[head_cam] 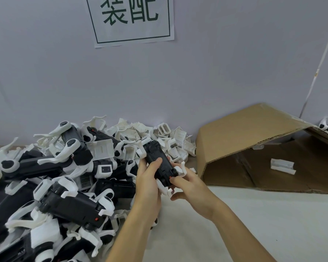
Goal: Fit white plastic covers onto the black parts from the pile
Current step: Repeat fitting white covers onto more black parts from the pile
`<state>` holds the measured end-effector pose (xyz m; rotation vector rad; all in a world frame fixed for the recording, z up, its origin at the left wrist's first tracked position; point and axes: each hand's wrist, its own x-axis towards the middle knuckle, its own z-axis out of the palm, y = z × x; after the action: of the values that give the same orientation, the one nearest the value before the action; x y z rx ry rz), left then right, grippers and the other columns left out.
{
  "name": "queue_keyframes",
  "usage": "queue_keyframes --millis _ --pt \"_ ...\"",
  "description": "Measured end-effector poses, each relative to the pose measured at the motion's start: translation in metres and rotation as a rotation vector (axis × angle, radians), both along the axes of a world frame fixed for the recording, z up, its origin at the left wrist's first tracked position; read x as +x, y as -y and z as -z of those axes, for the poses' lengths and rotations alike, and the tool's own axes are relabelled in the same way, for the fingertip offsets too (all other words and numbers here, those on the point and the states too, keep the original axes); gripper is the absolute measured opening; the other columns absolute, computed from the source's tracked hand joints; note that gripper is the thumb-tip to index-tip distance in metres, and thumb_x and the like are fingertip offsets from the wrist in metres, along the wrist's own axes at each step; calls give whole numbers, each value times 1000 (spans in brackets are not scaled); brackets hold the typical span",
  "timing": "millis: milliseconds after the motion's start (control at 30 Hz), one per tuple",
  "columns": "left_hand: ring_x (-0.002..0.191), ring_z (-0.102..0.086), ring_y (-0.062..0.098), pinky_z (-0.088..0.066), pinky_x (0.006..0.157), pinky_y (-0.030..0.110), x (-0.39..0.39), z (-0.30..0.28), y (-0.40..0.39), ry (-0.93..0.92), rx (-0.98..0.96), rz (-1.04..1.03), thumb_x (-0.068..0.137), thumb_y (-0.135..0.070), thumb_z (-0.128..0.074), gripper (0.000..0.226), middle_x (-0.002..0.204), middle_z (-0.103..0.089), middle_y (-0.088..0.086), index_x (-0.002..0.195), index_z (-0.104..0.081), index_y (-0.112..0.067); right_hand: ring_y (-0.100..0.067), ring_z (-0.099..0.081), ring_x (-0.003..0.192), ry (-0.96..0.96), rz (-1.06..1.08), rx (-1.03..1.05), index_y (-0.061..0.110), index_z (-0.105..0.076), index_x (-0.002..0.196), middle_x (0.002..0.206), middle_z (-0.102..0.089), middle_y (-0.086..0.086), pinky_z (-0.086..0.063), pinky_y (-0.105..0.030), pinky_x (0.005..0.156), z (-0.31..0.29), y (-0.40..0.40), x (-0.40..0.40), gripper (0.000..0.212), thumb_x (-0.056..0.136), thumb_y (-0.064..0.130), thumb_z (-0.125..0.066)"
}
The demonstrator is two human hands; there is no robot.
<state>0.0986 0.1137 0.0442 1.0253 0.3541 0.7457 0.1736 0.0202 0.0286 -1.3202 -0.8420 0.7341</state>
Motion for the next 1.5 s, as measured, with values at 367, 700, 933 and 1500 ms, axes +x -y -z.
queue_keyframes --millis 367,700,933,1500 --pt "82 -72 29 -52 56 36 -2 -1 -1 -3 -25 9 98 -13 -51 25 94 -75 11 120 -63 -14 -11 -56 75 -84 -52 28 28 -64 120 93 -61 -5 -52 -29 70 4 0 4 40 82 21 -55" --pt "92 -70 31 -56 76 46 1 1 -1 -28 -7 -11 98 -14 -52 25 97 -74 9 119 -64 -17 -8 -54 73 26 49 -55 22 -63 109 95 -58 -9 -55 -27 71 0 2 0 23 102 7 -47" --pt "107 -69 31 -51 101 49 1 -3 -1 -68 93 -67 100 -19 -57 20 109 -75 11 115 -68 -13 -26 -73 96 -89 104 188 6 -69 112 106 -74 -15 -58 -32 84 -3 6 11 23 98 -3 -53" --pt "79 -52 33 -42 85 44 -9 -11 -4 -92 39 -41 77 -44 -77 38 78 -53 18 76 -64 -9 -11 -66 89 627 231 141 23 -78 112 93 -63 13 -56 -22 84 -32 19 14 42 78 -2 -81"
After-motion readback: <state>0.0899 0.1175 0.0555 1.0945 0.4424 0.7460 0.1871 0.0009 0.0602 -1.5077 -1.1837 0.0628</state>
